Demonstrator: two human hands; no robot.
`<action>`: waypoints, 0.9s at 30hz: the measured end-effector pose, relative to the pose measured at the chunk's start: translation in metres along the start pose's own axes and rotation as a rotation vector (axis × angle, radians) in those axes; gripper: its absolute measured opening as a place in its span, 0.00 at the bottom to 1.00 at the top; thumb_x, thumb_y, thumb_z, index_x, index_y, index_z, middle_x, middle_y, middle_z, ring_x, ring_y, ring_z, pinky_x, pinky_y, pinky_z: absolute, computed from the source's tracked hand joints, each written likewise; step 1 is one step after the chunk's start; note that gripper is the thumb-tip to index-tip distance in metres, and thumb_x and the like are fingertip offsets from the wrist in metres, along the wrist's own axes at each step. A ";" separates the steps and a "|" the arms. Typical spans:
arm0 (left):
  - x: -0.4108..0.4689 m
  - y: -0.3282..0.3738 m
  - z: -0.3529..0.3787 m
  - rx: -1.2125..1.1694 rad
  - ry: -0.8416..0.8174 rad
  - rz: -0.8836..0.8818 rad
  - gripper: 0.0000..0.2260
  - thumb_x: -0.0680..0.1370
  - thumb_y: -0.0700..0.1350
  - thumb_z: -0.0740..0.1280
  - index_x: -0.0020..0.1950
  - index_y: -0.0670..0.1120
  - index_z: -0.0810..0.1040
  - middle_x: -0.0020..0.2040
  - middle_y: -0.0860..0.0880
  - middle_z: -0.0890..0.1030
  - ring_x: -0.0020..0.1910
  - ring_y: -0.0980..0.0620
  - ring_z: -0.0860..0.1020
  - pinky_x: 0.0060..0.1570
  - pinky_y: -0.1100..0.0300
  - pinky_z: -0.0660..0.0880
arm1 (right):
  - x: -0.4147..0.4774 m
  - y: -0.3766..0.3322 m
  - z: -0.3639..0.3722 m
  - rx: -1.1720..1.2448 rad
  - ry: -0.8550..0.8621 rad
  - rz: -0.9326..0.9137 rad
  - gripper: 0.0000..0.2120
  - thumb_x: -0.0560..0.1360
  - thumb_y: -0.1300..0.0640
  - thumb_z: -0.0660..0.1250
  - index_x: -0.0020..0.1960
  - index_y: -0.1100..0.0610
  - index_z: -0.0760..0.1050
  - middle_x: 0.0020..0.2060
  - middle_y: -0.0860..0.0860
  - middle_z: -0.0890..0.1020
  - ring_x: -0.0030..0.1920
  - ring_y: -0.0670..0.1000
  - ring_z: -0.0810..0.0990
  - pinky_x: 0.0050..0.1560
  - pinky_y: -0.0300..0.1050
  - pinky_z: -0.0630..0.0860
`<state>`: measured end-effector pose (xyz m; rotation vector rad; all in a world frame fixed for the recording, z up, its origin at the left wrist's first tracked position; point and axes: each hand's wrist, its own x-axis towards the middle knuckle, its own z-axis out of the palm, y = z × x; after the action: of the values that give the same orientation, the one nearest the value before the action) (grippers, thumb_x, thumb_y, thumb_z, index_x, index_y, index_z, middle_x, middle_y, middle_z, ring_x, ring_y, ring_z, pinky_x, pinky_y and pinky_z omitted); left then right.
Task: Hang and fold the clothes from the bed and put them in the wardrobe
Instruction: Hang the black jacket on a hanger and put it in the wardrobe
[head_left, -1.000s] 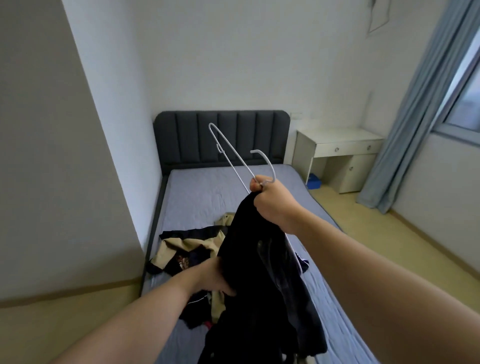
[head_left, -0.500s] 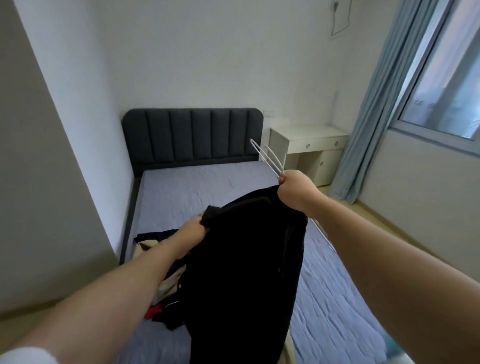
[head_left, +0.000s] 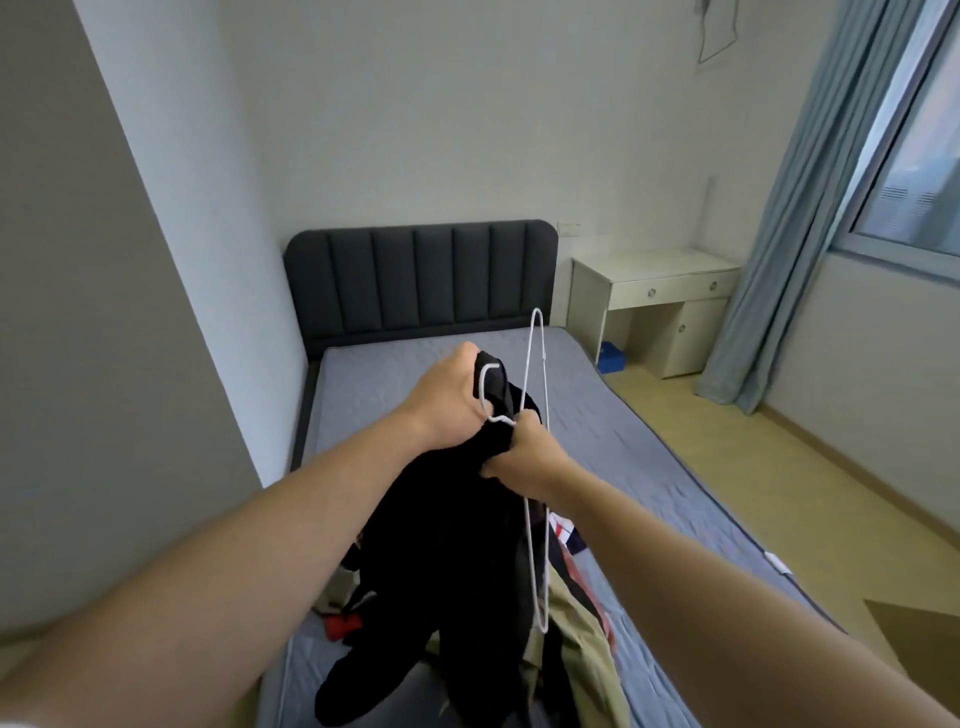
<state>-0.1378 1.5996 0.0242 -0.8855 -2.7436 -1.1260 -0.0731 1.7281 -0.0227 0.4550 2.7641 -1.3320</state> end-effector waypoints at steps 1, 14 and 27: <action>-0.003 -0.001 -0.004 -0.024 0.004 -0.022 0.13 0.73 0.40 0.70 0.48 0.51 0.67 0.46 0.49 0.78 0.44 0.49 0.77 0.38 0.59 0.70 | 0.001 -0.003 0.008 0.052 0.060 -0.029 0.18 0.74 0.60 0.69 0.60 0.60 0.66 0.53 0.57 0.76 0.50 0.55 0.78 0.46 0.52 0.78; -0.066 -0.122 0.027 -0.518 -0.025 -0.666 0.25 0.63 0.31 0.71 0.60 0.41 0.77 0.47 0.43 0.82 0.47 0.44 0.82 0.41 0.51 0.83 | 0.016 -0.048 0.034 0.224 0.240 -0.095 0.11 0.72 0.70 0.53 0.49 0.57 0.67 0.41 0.54 0.74 0.39 0.52 0.74 0.33 0.44 0.70; -0.058 -0.148 0.049 -0.567 0.390 -0.656 0.10 0.74 0.43 0.72 0.53 0.47 0.76 0.53 0.44 0.82 0.50 0.44 0.81 0.51 0.46 0.80 | 0.001 -0.047 -0.009 0.258 0.250 -0.178 0.10 0.77 0.71 0.55 0.52 0.60 0.70 0.41 0.55 0.72 0.38 0.50 0.69 0.35 0.44 0.68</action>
<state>-0.1586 1.5185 -0.1196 0.2765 -2.4427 -1.9746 -0.0862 1.7078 0.0181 0.4200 2.8978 -1.8020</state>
